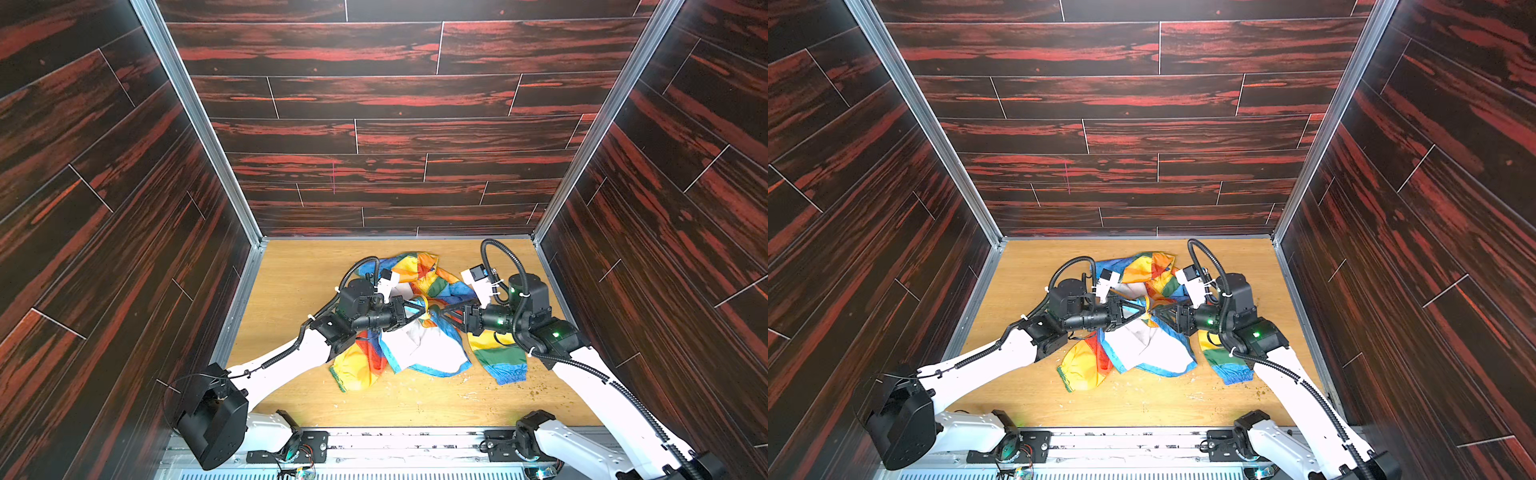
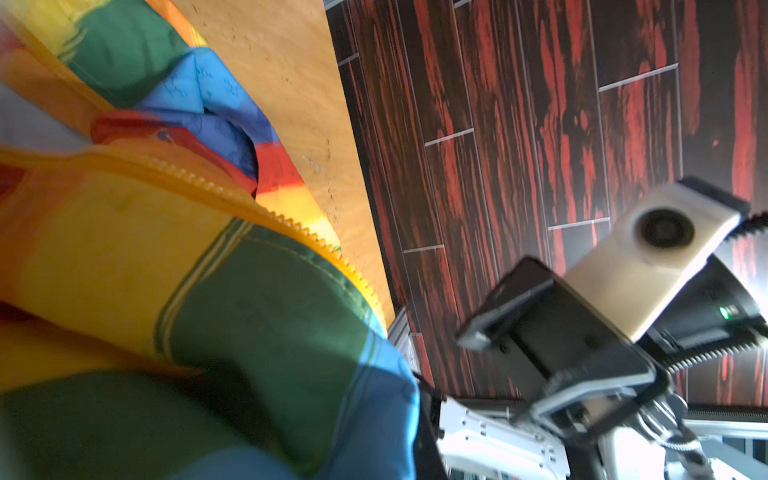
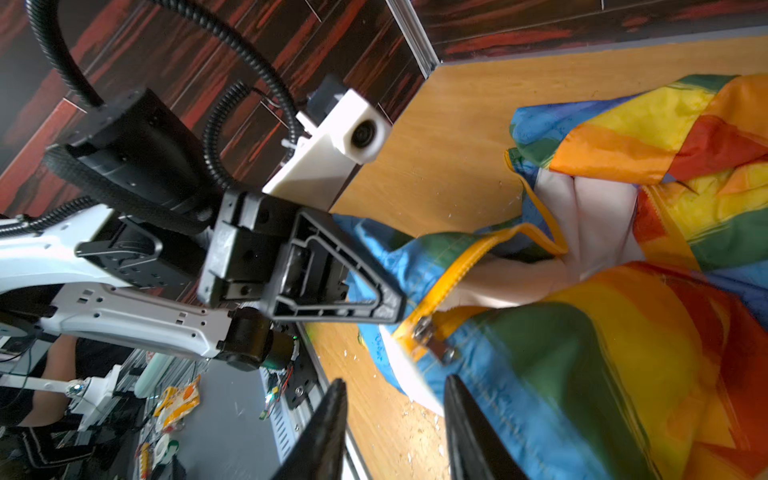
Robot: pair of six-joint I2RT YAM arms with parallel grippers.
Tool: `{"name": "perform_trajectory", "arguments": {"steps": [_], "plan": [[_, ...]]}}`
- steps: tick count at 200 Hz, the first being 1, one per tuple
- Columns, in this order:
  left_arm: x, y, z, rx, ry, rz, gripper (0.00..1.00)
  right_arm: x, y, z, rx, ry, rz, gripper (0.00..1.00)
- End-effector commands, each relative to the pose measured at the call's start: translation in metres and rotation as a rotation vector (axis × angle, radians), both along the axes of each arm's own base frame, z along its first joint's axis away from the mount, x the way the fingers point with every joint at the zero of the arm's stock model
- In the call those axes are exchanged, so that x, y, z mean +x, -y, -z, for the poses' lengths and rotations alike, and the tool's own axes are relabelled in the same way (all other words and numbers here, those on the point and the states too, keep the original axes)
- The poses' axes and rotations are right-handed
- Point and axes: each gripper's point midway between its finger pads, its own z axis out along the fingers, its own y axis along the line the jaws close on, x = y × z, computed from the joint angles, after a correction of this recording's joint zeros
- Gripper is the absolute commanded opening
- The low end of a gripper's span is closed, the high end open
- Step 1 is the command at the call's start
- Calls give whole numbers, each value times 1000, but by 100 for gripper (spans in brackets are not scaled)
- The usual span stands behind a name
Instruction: Zip up the jacket
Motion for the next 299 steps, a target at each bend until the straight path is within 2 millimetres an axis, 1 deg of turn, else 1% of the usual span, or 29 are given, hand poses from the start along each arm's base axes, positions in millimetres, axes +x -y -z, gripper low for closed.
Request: {"name": "perform_trajectory", "arguments": {"steps": [1,21,43,52,91,116,162,190,242,280,299], "plan": [[-14,-3,-28,-26,69,75,0,5,-8,-2,24,85,-49,32],[-18,-4,-27,-18,67,98,0,4,-12,5,43,76,-71,29],[-23,-6,-24,-6,64,125,0,-1,-15,13,55,93,-87,36],[-25,-8,-22,3,63,133,0,-3,-16,17,50,102,-88,37],[-29,-13,-16,14,55,154,0,-11,-21,33,40,113,-118,33],[-30,-14,-15,10,50,174,0,-15,-24,39,55,114,-133,35],[-32,-13,-14,6,40,192,0,-17,-27,43,58,113,-146,37],[-34,-14,-14,5,38,193,0,-20,-30,41,70,119,-167,38],[-34,-15,-16,1,40,191,0,-24,-36,45,77,104,-213,40],[-33,-14,-18,-1,41,190,0,-28,-40,47,82,89,-240,40],[-33,-14,-18,-2,40,191,0,-30,-41,48,84,88,-247,39]]}}
